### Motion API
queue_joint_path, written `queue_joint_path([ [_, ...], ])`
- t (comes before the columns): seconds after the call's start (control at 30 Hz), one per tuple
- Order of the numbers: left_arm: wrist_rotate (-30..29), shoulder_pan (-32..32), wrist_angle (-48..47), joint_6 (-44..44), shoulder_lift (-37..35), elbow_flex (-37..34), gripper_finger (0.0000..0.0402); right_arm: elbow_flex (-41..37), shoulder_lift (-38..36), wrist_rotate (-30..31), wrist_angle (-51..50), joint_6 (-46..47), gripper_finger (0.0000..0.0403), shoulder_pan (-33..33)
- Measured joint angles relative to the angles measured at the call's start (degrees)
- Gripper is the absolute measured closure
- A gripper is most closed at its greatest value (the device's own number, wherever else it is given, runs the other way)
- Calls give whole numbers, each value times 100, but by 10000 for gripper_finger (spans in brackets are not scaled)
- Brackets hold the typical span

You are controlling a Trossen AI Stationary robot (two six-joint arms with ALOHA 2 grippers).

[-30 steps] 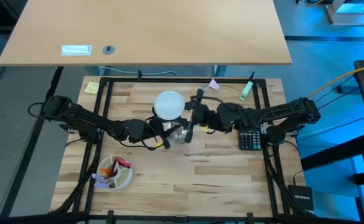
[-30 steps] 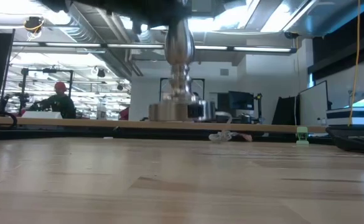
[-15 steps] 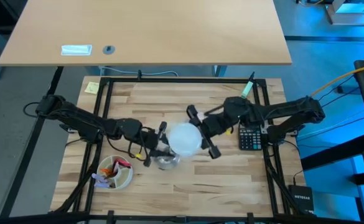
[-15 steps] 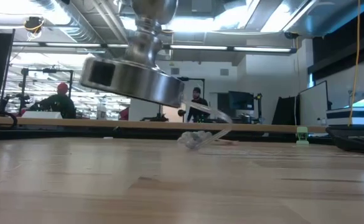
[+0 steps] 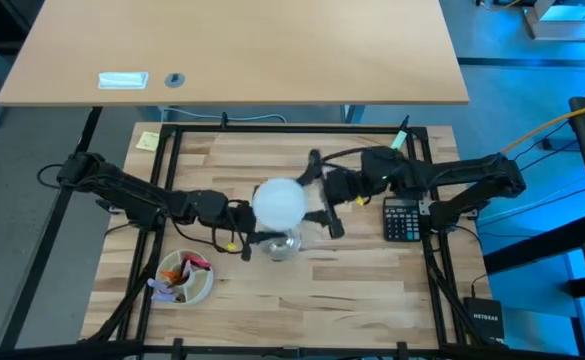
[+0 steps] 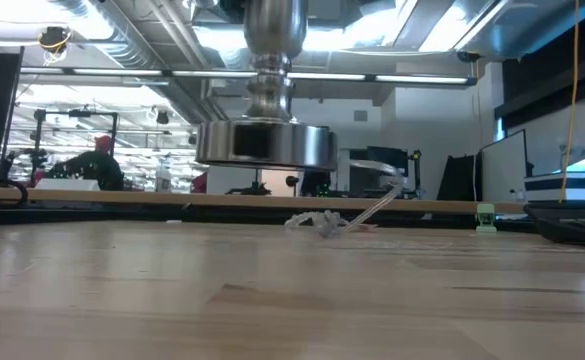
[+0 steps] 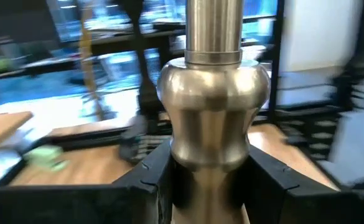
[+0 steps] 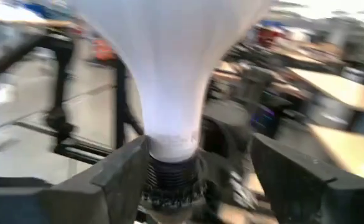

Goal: Screw lightbulb
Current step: Remove the lightbulb from the silver lamp

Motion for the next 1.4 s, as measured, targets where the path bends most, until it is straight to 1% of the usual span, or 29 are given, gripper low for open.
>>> queue_joint_path([
  [0.07,-600,-24,6,-104,0,0,278,0,-195,551,-333,27,106,7],
  [0.17,-1528,-25,-2,-175,0,0,278,4,-385,1562,-761,277,91,161],
  [0.2,-1813,-22,0,-239,0,0,278,2,-391,1888,-792,320,89,216],
  [0.3,-2535,-12,19,-396,0,0,278,2,-273,2503,-523,299,91,472],
  [0.33,-2689,-10,34,-409,0,0,278,4,-200,2691,-351,266,93,534],
  [0.47,-3030,-23,36,-488,0,0,278,4,180,3920,571,22,107,727],
  [0.6,-3167,-27,34,-587,0,0,278,9,533,4796,1419,-166,118,699],
  [0.63,-3190,-27,32,-586,0,0,278,9,616,4915,1553,-204,120,648],
  [0.77,-3356,-25,25,-590,0,0,278,7,824,4739,1974,-175,126,541],
  [0.9,-3442,-25,19,-561,0,0,278,7,1001,4907,2573,-240,133,465],
  [1.07,-3453,-25,25,-554,0,0,278,7,1035,4799,2619,-166,150,299],
  [1.17,-3469,-23,3,-524,0,0,278,7,1034,4794,2598,-242,179,298],
  [1.23,-3466,-23,-5,-482,0,0,278,7,1036,4696,2598,-451,214,304],
  [1.3,-3454,-31,-5,-420,0,0,278,7,1017,4541,2537,-459,251,314],
  [1.4,-3270,-71,-16,-363,0,0,278,7,957,4218,2340,-468,253,315],
])
